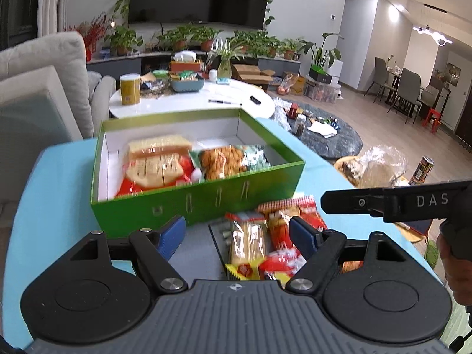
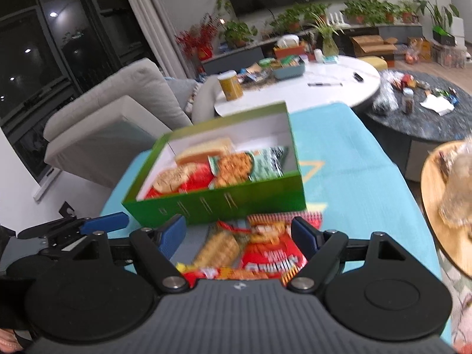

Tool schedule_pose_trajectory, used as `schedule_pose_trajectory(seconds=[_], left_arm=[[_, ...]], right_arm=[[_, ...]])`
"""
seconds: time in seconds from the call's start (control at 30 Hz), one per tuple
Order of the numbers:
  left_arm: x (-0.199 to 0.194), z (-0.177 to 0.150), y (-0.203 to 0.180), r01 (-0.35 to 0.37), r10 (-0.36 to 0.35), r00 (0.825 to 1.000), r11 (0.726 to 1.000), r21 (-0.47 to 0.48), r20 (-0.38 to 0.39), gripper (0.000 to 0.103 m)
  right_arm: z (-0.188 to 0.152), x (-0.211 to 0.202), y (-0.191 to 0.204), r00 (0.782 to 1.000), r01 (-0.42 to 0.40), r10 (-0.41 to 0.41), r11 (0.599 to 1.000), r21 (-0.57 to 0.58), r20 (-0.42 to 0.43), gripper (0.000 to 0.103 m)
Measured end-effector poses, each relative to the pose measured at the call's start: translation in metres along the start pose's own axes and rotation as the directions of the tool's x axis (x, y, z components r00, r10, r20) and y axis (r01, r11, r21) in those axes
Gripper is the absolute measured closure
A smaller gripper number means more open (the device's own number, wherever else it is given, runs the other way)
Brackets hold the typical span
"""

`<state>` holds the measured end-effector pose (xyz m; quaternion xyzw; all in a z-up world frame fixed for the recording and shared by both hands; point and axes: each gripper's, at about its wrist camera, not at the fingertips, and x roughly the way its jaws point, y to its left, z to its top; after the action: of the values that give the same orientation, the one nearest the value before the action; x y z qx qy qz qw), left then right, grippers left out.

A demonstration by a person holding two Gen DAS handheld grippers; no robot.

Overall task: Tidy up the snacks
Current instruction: 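Move the right gripper to the red curly-snack bag and grasp it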

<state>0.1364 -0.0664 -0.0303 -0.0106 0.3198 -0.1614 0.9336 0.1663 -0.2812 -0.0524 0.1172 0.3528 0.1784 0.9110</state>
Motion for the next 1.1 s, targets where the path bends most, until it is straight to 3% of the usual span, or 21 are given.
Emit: schedule_pose_trajectory(seconds=[0.6,1.1], left_arm=[[0.012,-0.031,-0.012,0.047,-0.046,0.993,0.999,0.008,-0.113,0.028],[0.005,-0.038,-0.003,0.11,-0.123,0.983,0.989,-0.095,-0.137,0.019]], right_arm=[[-0.037,0.014,-0.017,0.989,0.038,-0.029,0.998,0.057,-0.145,0.044],[-0.043,0.012,-0.015,0.987,0.004,0.009,0.997,0.082,-0.158,0.044]])
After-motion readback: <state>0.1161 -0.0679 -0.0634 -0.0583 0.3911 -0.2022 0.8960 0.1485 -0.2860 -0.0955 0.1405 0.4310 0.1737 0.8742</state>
